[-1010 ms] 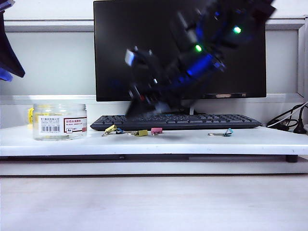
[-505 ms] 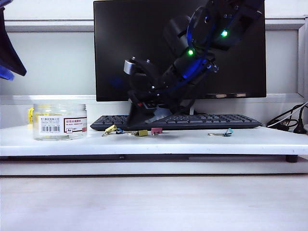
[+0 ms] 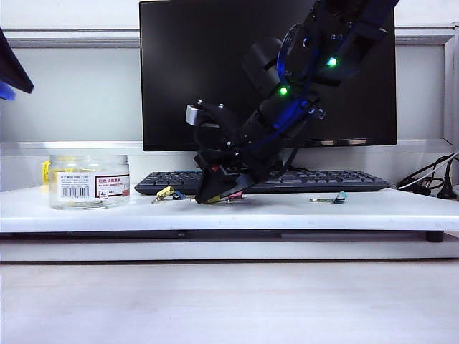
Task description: Pick up the clips with the largest number of clips of the same color on the table and place them in a round transparent plastic box.
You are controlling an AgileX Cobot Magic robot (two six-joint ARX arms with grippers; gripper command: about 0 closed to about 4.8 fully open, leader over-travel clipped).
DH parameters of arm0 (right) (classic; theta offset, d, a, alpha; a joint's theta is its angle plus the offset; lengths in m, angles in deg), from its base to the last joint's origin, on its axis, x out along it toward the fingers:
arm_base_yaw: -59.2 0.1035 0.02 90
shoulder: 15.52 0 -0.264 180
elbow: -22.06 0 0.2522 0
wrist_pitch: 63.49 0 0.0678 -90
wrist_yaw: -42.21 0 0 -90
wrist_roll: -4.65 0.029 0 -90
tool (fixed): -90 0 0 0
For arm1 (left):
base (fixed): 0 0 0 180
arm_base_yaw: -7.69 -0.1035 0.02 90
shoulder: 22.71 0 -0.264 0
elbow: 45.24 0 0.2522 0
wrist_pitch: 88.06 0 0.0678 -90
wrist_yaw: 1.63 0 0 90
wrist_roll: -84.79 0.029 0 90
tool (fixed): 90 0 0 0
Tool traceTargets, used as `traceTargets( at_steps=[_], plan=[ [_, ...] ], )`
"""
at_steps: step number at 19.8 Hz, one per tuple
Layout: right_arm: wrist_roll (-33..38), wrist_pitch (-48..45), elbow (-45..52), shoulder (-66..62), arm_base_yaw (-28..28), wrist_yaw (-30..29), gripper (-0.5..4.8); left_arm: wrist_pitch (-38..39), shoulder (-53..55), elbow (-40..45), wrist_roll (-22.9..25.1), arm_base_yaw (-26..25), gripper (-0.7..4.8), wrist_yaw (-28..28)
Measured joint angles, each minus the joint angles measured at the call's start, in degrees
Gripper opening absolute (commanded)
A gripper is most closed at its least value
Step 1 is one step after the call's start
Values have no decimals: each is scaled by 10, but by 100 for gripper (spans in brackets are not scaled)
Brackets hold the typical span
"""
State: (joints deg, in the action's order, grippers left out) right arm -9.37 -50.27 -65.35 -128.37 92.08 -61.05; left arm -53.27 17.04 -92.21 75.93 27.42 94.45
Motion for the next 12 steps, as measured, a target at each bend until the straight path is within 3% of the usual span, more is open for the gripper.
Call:
traceTargets(
  at_steps=[2, 4, 7, 12],
  plan=[
    [0, 0, 0, 0, 0, 0, 159, 4, -3, 0, 0, 0, 124, -3],
    [0, 0, 0, 0, 0, 0, 103, 9, -7, 0, 0, 0, 124, -3],
    [0, -1, 0, 0, 0, 0, 70, 10, -8, 0, 0, 0, 124, -3],
    [0, -1, 0, 0, 0, 0, 62, 13, -21, 0, 0, 0, 124, -9]
  ],
)
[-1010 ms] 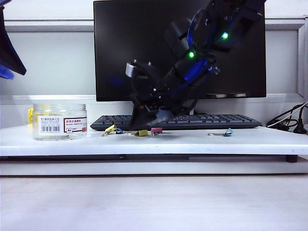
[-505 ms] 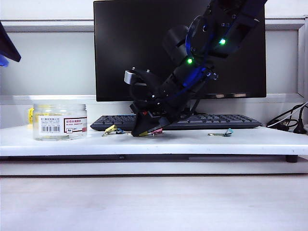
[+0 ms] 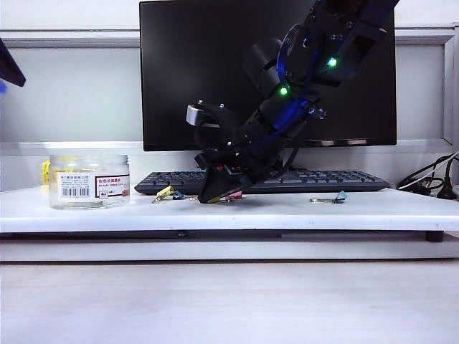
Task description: Pick up the clips with the largest number of clips of the same color on the table and place them in a round transparent plastic box.
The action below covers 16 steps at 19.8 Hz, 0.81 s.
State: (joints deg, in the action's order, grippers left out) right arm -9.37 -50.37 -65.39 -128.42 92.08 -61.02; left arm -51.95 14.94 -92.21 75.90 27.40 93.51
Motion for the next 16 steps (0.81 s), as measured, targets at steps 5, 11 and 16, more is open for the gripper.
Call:
traceTargets(
  at_steps=[5, 11, 16],
  plan=[
    [2, 31, -28, 16, 0, -28, 62, 22, -26, 0, 0, 0, 124, -20],
    [47, 34, -96, 35, 29, -135, 62, 32, -49, 0, 0, 0, 124, -24],
    [46, 6, -103, 34, 85, -136, 62, 40, -49, 0, 0, 0, 124, -27]
  ],
)
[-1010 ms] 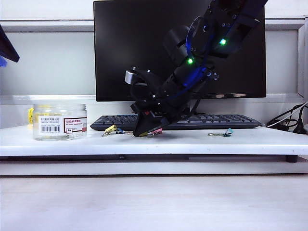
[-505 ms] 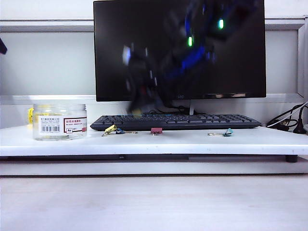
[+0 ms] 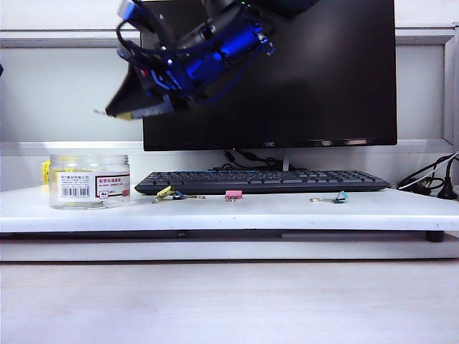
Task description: Pick up the clips with the largest number of clips of the same color on the table and place them in a round transparent plastic box.
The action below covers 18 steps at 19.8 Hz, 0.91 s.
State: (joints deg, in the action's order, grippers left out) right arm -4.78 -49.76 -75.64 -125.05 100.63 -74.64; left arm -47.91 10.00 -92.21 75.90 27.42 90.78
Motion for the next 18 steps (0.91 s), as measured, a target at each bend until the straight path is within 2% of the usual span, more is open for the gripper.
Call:
traceTargets(
  at_steps=[8, 18],
  plan=[
    [19, 25, -83, -59, 2, 0, 62, 5, -32, 0, 0, 0, 124, 0],
    [36, 20, -101, -108, 12, 1, 64, 21, -44, 0, 0, 0, 124, 0]
  ],
)
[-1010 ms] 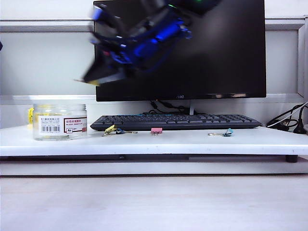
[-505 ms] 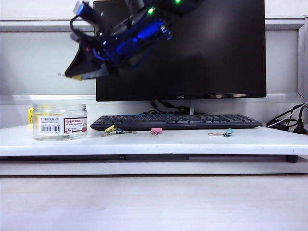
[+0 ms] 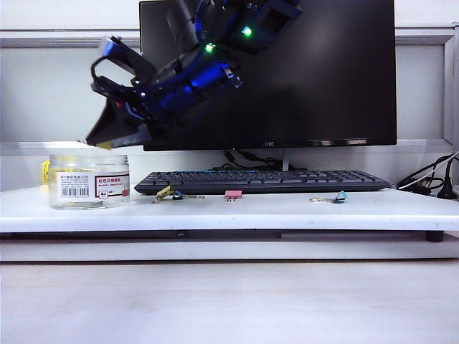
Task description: Pick up the clips with the largest number of clips of the same color on the table and place them in a round transparent plastic box.
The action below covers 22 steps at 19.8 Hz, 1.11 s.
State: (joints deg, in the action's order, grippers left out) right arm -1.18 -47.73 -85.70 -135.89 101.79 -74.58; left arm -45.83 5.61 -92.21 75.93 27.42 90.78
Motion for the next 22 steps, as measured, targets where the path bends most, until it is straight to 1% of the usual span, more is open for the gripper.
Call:
traceTargets(
  at_steps=[1, 2, 3, 7, 8, 9, 14, 15, 16, 17, 22],
  plan=[
    [0, -3, 0, 0, 2, 0, 68, 1, 0, 0, 0, 0, 124, 0],
    [0, -5, 0, 0, 2, 0, 90, 1, 0, 0, 0, 0, 124, 0],
    [0, -8, 0, 0, 2, 0, 99, 1, 0, 0, 0, 0, 124, 0],
    [0, -19, 0, -2, 1, 12, 101, 3, 0, 0, -7, 0, 124, 1],
    [0, -25, 0, -5, 1, 12, 115, 5, 0, 0, -9, 0, 124, 1],
    [0, -28, 0, -10, 1, 12, 118, 7, 0, 0, -10, 0, 123, 1],
    [-2, -36, 0, -23, 2, 13, 120, 8, -1, 0, -11, 0, 123, 11],
    [-2, -38, 0, -23, 2, 13, 128, 8, -1, 0, -11, 0, 123, 12],
    [-2, -42, -1, -23, 2, 13, 151, 9, -1, 0, -11, 0, 123, 12],
    [-2, -39, -6, -25, 2, 13, 158, 9, -1, 0, -11, 0, 124, 12],
    [-2, -40, -38, -26, 2, 13, 159, 9, -1, 0, -11, 0, 123, 12]
  ],
)
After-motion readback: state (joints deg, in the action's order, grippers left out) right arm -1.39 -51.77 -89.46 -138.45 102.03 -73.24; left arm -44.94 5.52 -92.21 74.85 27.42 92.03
